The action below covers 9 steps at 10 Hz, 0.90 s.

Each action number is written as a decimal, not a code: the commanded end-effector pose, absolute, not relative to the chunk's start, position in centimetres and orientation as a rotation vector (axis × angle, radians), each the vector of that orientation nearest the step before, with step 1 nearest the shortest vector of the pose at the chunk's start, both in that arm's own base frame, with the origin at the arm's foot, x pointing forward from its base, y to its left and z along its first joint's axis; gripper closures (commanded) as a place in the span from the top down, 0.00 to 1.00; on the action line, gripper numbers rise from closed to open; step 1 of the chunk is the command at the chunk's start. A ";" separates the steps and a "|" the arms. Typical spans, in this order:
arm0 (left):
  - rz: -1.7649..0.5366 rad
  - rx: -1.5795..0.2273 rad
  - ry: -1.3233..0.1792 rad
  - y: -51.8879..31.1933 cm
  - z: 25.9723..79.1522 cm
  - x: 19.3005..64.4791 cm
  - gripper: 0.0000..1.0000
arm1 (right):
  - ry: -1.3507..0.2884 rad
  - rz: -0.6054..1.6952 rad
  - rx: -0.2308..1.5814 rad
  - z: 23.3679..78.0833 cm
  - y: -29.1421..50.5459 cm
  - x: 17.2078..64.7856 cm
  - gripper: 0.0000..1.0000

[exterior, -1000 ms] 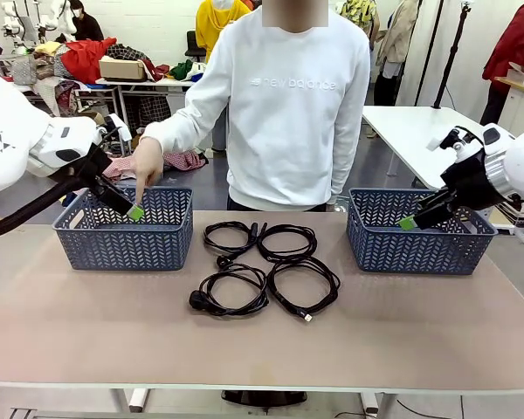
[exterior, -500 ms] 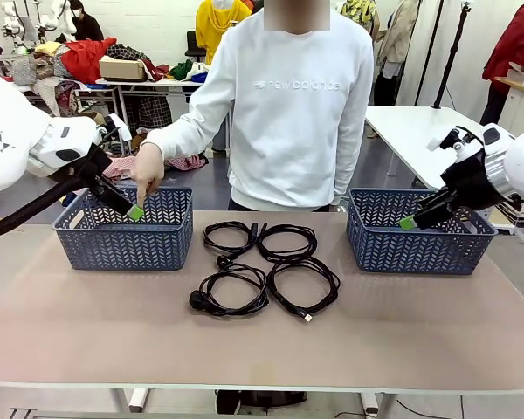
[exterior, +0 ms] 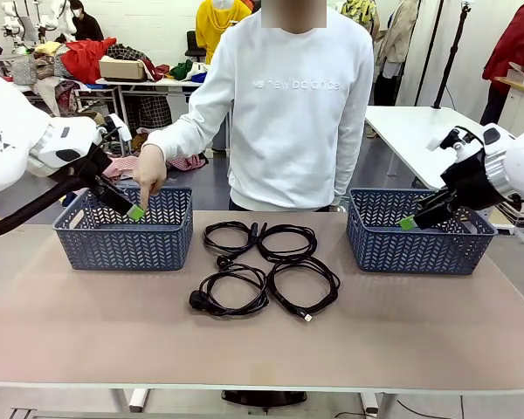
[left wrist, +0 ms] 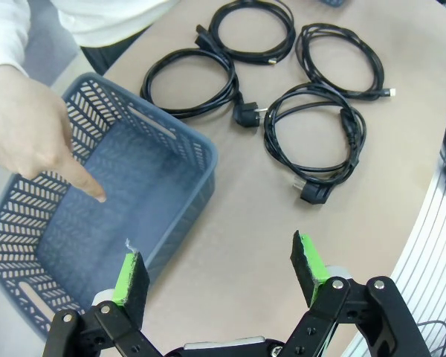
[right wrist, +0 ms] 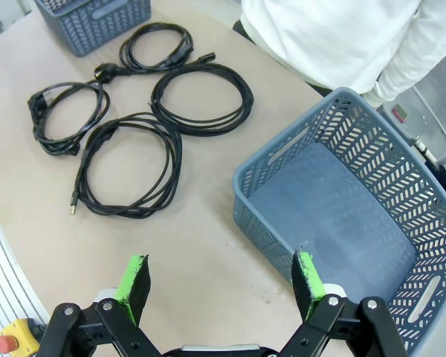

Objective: Organize the cables according to human instructions.
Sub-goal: Pick up a bundle of cables and place it in the basket indicated by the human.

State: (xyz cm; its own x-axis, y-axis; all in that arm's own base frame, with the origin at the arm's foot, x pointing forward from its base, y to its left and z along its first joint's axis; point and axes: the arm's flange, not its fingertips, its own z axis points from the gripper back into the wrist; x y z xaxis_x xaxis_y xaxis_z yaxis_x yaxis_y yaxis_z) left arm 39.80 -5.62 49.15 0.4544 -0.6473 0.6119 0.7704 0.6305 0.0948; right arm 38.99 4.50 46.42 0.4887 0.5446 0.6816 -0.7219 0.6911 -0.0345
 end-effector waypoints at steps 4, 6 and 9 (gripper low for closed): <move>-1.192 -0.090 -0.576 -12.4 49.3 39.9 1.00 | -0.726 0.778 0.278 46.3 4.4 39.1 1.00; -1.319 -0.075 -0.525 -15.8 48.7 40.1 1.00 | -0.726 0.778 0.278 46.3 4.4 39.1 1.00; -1.467 -0.110 -0.364 -20.9 46.2 39.5 1.00 | -0.726 0.778 0.278 46.3 4.4 39.1 1.00</move>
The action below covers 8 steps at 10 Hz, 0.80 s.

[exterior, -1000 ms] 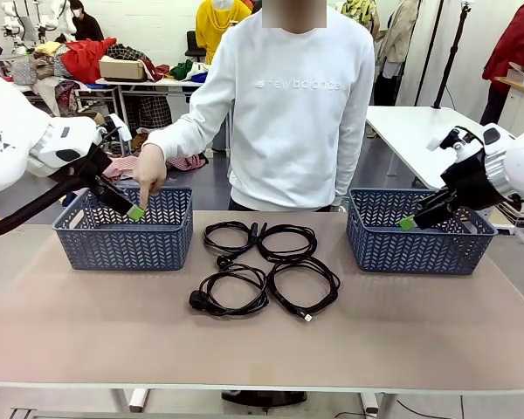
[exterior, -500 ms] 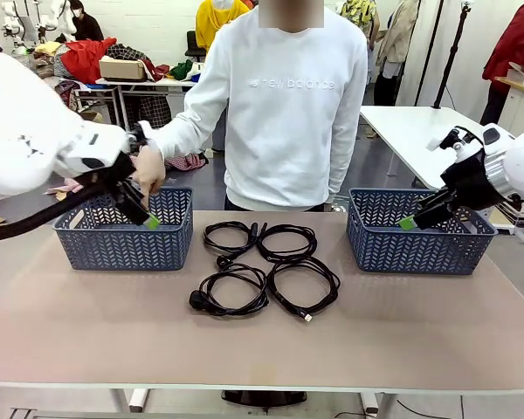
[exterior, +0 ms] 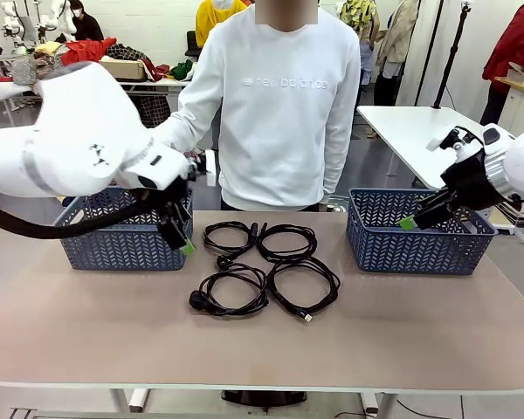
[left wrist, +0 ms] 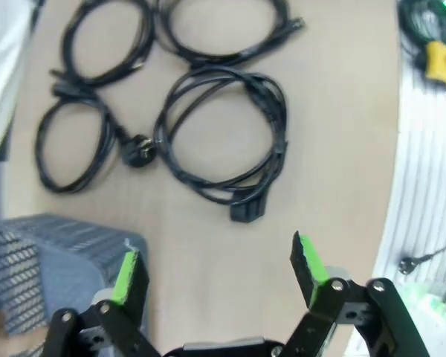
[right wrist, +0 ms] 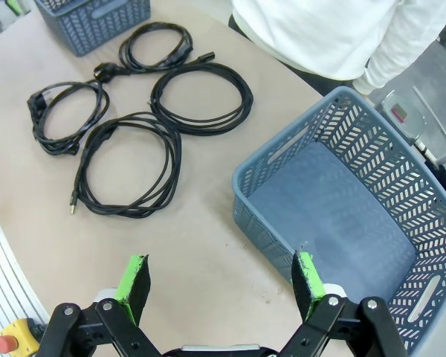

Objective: Organize the cables according to human instructions.
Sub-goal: Pick up a bundle of cables and place it in the basket indicated by the human.

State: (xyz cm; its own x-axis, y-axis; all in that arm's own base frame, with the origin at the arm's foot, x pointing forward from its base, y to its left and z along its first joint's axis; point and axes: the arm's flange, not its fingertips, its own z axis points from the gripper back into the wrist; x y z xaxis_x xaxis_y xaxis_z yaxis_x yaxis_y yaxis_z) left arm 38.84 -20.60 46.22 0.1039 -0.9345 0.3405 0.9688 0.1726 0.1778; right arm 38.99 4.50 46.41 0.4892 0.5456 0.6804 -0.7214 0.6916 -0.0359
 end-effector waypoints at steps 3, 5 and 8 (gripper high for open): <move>-1.534 -0.134 -0.263 -23.6 43.5 38.4 1.00 | -0.726 0.778 0.278 46.3 4.4 39.1 1.00; -1.540 -0.142 -0.251 -24.4 42.4 37.8 1.00 | -0.726 0.778 0.278 46.3 4.4 39.1 1.00; -1.524 -0.121 -0.241 -24.9 42.1 37.4 1.00 | -0.726 0.778 0.278 46.3 4.4 39.1 1.00</move>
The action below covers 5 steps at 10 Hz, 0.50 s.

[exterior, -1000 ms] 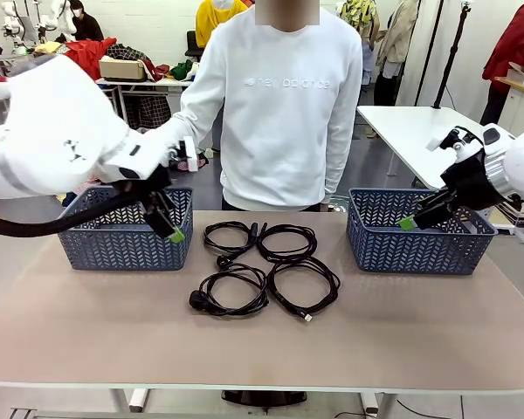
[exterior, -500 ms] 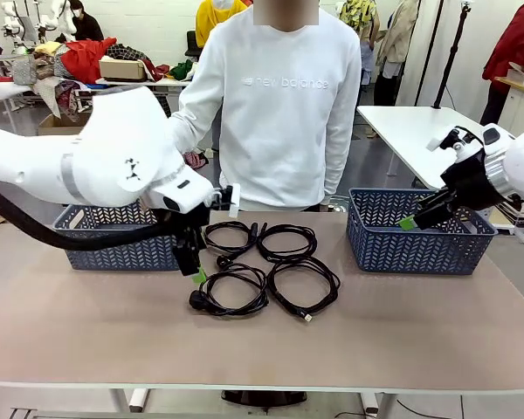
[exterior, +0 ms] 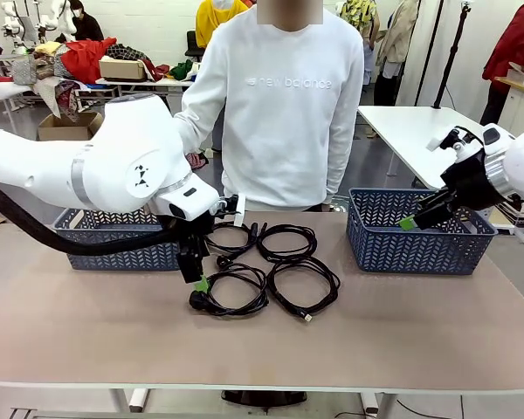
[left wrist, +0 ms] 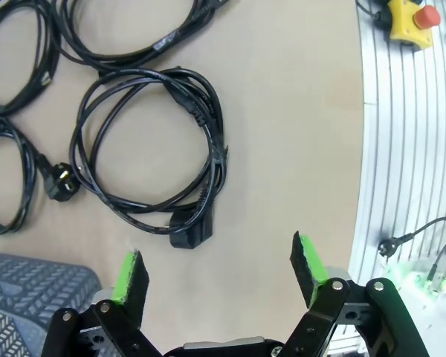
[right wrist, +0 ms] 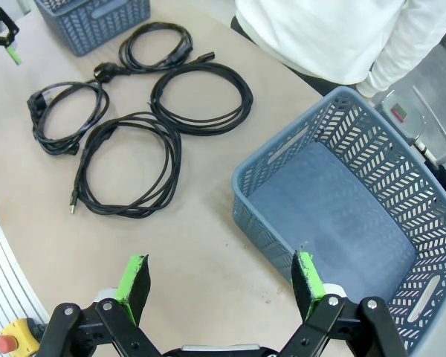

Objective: Organize the cables according to human instructions.
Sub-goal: Pick up a bundle of cables and place it in the basket indicated by the human.

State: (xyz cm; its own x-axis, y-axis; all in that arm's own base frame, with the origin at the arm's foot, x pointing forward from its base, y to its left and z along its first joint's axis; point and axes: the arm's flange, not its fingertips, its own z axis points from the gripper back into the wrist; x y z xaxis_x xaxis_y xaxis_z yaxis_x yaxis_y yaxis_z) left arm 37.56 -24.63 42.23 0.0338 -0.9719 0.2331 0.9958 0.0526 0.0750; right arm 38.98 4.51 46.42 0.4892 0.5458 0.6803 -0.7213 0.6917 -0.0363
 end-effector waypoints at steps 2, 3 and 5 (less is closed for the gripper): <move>-1.524 -0.121 -0.241 -24.9 42.1 37.4 1.00 | -0.726 0.778 0.278 46.3 4.4 39.1 1.00; -1.524 -0.121 -0.241 -24.9 42.1 37.4 1.00 | -0.726 0.778 0.278 46.3 4.4 39.1 1.00; -1.555 -0.112 -0.229 -25.4 41.6 37.6 1.00 | -0.726 0.778 0.278 46.3 4.4 39.1 1.00</move>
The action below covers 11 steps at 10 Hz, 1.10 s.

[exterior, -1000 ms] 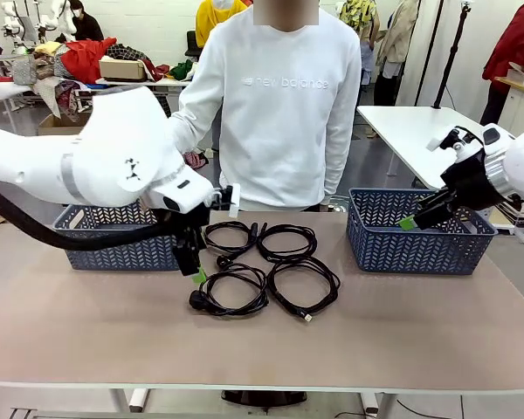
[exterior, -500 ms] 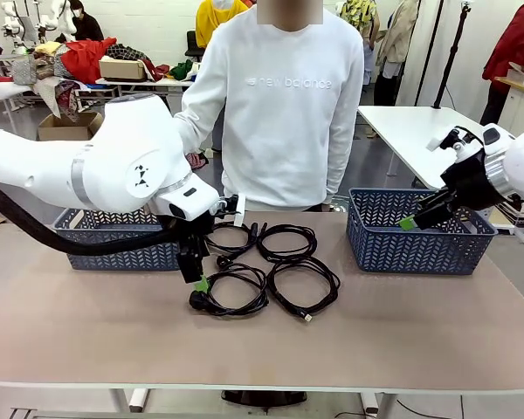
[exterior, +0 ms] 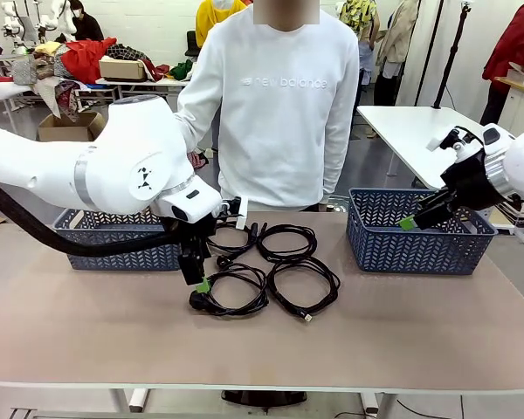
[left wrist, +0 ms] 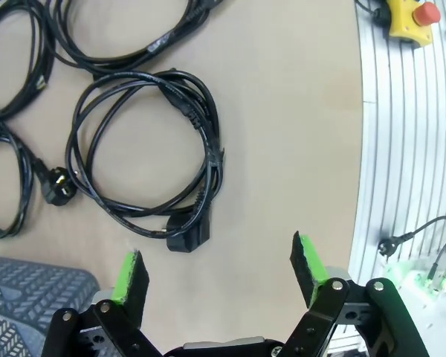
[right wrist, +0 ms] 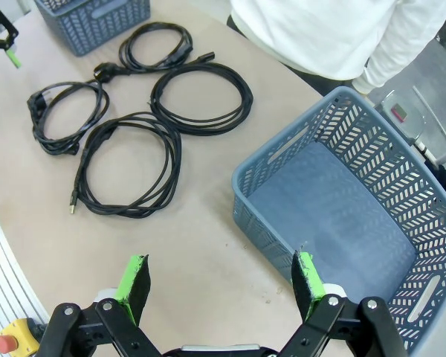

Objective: Organize the cables according to human instructions.
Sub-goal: Pick up a bundle of cables and place it in the basket indicated by the human.

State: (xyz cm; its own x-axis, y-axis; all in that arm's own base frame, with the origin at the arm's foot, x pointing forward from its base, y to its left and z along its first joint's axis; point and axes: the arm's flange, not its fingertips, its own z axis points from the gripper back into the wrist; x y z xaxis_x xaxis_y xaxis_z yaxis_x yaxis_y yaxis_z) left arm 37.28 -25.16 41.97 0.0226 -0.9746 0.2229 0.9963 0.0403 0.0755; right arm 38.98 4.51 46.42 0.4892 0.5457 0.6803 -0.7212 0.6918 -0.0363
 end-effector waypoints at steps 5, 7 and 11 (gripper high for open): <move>-1.647 -0.071 -0.195 -28.4 37.7 37.7 1.00 | -0.726 0.778 0.278 46.3 4.4 39.1 1.00; -1.673 -0.074 -0.180 -29.1 36.4 37.4 1.00 | -0.726 0.778 0.278 46.3 4.4 39.1 1.00; -1.667 -0.045 -0.169 -30.0 34.0 38.1 1.00 | -0.726 0.778 0.278 46.3 4.4 39.1 1.00</move>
State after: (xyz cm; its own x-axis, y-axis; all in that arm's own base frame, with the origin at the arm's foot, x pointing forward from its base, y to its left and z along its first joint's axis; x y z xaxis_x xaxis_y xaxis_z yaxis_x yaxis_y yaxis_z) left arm 37.50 -29.86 34.25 -0.0969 -0.9848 0.1441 0.9939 -0.0881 0.0658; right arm 38.98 4.52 46.42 0.4893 0.5460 0.6800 -0.7213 0.6916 -0.0363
